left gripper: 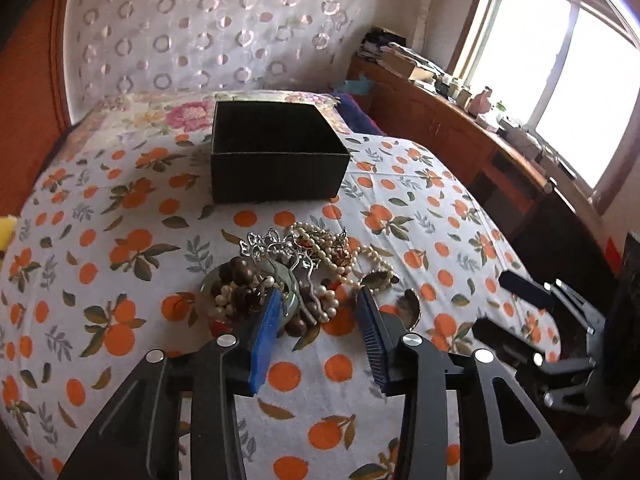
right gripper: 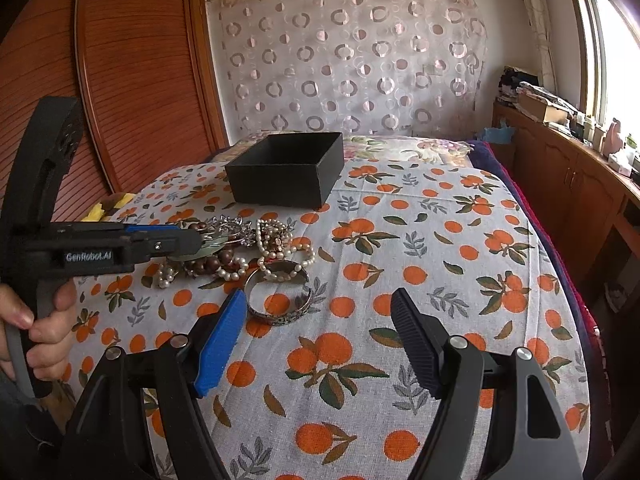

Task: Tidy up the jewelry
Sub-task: 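Reach the left tool into the pile and grasp the silver hair comb, then grasp the silver bangle with the right tool while the left tool holds the comb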

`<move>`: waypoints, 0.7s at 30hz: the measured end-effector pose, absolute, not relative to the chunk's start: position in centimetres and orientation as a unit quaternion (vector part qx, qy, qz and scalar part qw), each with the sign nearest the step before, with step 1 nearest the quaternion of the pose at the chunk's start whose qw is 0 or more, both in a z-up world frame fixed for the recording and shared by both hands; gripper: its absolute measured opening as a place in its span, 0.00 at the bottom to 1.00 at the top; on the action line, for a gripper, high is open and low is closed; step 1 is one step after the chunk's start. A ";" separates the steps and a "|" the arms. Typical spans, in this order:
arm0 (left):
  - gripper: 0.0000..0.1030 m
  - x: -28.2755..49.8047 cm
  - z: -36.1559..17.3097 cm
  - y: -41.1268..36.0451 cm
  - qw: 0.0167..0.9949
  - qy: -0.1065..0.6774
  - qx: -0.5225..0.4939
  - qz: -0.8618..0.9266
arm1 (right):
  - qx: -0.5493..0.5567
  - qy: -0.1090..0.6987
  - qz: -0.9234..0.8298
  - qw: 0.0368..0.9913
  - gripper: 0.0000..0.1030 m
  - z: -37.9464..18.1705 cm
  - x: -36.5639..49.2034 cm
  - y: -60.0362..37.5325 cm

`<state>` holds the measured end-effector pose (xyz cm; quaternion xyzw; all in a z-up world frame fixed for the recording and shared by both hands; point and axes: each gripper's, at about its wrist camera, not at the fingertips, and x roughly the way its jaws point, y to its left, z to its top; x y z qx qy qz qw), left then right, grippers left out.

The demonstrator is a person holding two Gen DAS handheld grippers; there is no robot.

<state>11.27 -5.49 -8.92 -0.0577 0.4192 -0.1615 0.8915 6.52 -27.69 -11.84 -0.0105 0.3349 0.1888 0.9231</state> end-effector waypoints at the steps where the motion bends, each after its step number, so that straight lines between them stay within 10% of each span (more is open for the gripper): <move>1: 0.37 11.6 -9.0 -5.5 0.890 0.424 -0.059 -0.156 | -0.010 0.335 0.189 0.923 0.74 -11.8 6.5 -27.7; 14: 0.01 10.6 -7.8 -3.8 0.903 0.397 -0.084 -0.141 | -0.015 0.336 0.191 0.922 0.74 -11.6 6.8 -27.3; 21: 0.01 9.7 -6.4 -3.8 0.917 0.369 -0.056 -0.142 | -0.020 0.342 0.194 0.919 0.74 -11.9 6.8 -26.8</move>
